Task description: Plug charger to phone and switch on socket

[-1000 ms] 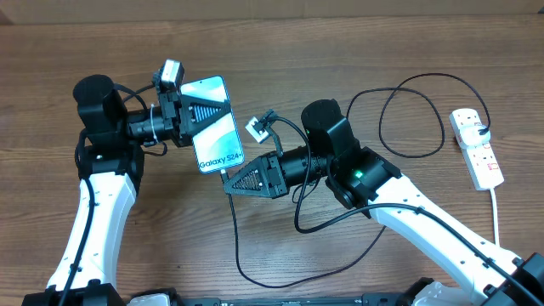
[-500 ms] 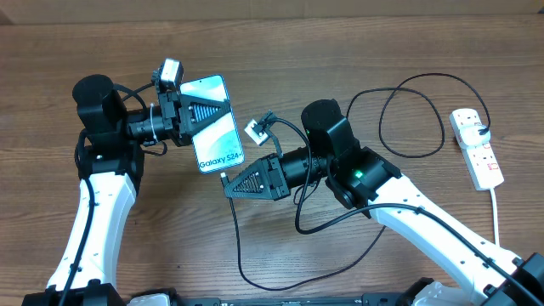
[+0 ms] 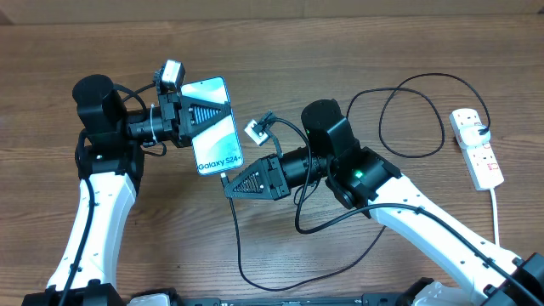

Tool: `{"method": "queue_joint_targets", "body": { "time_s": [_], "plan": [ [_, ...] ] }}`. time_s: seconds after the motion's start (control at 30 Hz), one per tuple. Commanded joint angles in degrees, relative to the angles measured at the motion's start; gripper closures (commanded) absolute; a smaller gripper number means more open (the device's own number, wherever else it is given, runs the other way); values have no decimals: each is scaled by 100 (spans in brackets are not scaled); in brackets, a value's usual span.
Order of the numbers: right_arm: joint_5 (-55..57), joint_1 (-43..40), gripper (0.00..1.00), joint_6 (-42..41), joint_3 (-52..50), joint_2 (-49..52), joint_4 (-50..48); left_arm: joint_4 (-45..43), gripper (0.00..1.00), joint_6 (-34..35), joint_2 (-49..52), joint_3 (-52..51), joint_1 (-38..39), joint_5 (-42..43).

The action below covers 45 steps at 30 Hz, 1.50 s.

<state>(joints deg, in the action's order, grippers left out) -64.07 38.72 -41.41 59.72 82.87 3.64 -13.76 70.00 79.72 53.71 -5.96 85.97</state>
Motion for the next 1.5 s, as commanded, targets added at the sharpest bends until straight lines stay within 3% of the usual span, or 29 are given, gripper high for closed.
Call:
{"method": "queue_joint_targets", "body": {
  "time_s": [0.0, 1.47],
  "plan": [
    [11, 15, 96, -83, 109, -57, -59, -48, 96, -59, -55, 39, 37, 177],
    [621, 15, 96, -682, 109, -57, -361, -48, 96, -192, -55, 39, 37, 258]
  ]
}}
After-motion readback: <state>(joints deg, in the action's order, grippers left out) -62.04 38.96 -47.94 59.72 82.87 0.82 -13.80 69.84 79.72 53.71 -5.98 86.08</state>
